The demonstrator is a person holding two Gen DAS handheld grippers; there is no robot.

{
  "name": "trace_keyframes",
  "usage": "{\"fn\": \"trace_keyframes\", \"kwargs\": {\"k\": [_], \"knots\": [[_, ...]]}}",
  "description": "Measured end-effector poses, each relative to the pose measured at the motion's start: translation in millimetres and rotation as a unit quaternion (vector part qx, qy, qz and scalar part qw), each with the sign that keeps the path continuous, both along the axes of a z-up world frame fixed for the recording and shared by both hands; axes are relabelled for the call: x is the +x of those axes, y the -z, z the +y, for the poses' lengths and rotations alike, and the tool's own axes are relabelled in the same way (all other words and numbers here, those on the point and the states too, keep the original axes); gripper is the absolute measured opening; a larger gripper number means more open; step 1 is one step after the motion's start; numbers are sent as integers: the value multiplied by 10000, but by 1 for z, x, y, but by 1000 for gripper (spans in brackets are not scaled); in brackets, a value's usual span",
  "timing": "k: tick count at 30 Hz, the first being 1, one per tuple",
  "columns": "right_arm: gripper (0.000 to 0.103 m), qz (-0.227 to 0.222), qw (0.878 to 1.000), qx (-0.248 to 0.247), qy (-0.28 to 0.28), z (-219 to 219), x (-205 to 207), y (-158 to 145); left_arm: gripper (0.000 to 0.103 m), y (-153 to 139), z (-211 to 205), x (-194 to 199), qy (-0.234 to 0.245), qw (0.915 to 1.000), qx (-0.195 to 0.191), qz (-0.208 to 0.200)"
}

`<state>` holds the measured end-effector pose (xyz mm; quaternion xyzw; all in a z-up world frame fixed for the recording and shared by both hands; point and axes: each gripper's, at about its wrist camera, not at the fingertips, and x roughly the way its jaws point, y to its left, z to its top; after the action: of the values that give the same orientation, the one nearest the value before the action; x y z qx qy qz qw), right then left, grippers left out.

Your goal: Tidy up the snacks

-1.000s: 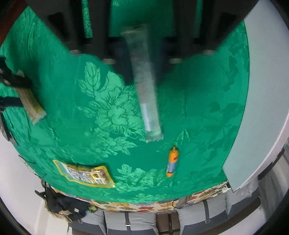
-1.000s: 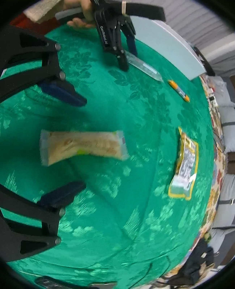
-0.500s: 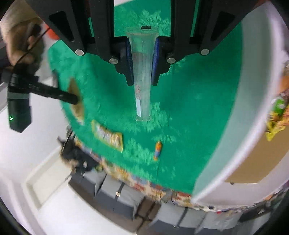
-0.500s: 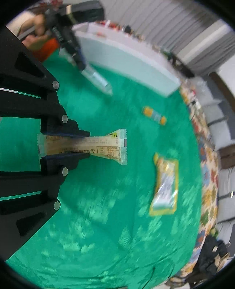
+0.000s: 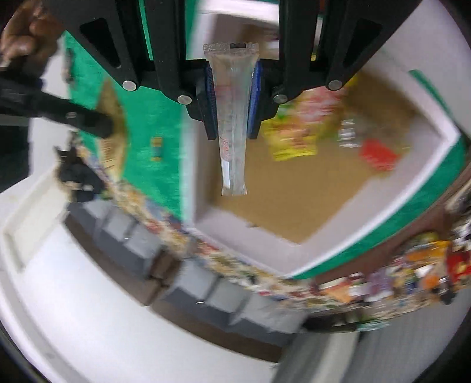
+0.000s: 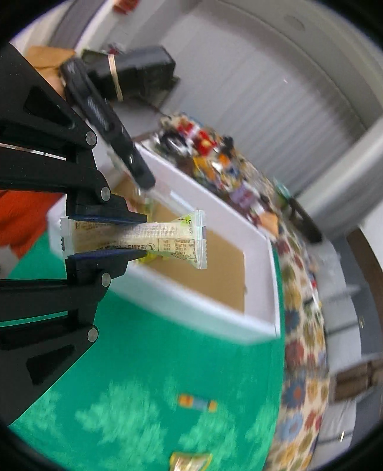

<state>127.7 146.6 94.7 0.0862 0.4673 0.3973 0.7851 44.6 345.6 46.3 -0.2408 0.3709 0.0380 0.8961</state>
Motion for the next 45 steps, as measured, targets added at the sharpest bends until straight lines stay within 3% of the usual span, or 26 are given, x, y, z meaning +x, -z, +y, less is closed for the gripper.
{"fn": "trace_keyframes", "kwargs": {"k": [1,2,4,5,6,9,12,15,17,20,23,28,31,34,39,41,45], "knots": [[17,12,10000,-27,-81,12,-1,4,19,8,9,-2,-158,9998,84,120],[19,79,9998,-46,-185,28,-2,13,27,16,18,-6,-299,9992,132,242],[27,242,9993,-48,-268,46,-3,28,53,28,29,-12,-488,9980,119,393],[47,406,9988,-47,-284,55,-4,39,71,29,34,-16,-577,9975,131,395],[57,497,9984,-37,-262,53,-4,47,80,31,35,-21,-693,9969,160,338],[61,621,9980,10,-152,39,-3,65,82,32,29,-30,-686,9972,214,211],[63,292,9992,-250,87,-1,-2,76,82,23,7,-27,-424,9986,288,153],[68,-326,9924,-1036,570,-59,-2,99,85,10,-34,-19,47,9993,384,-3],[68,-553,9776,-1724,1075,-112,-1,127,89,4,-71,-13,505,9977,439,-117],[68,-456,9565,-2234,1818,-190,-1,158,96,-1,-135,-6,1269,9902,540,-219],[68,-540,9375,-2411,2452,-256,-8,169,102,10,-200,6,1996,9774,689,-134],[68,-631,9109,-2500,3221,-327,-7,176,102,73,-282,36,2719,9517,1313,555],[68,-644,9056,-2418,3423,-352,-6,176,102,106,-311,51,2812,9423,1613,836],[68,-633,9037,-2313,3546,-361,-9,176,102,124,-327,65,2714,9401,1837,939],[74,-630,8975,-1999,3880,-378,-23,179,102,148,-331,87,2397,9473,1768,1180],[75,-622,8989,-1932,3882,-380,-23,179,102,154,-332,92,2273,9481,1907,1141],[83,-635,8977,-2271,3723,-368,-18,182,103,157,-330,96,2160,9514,1964,978]]}}
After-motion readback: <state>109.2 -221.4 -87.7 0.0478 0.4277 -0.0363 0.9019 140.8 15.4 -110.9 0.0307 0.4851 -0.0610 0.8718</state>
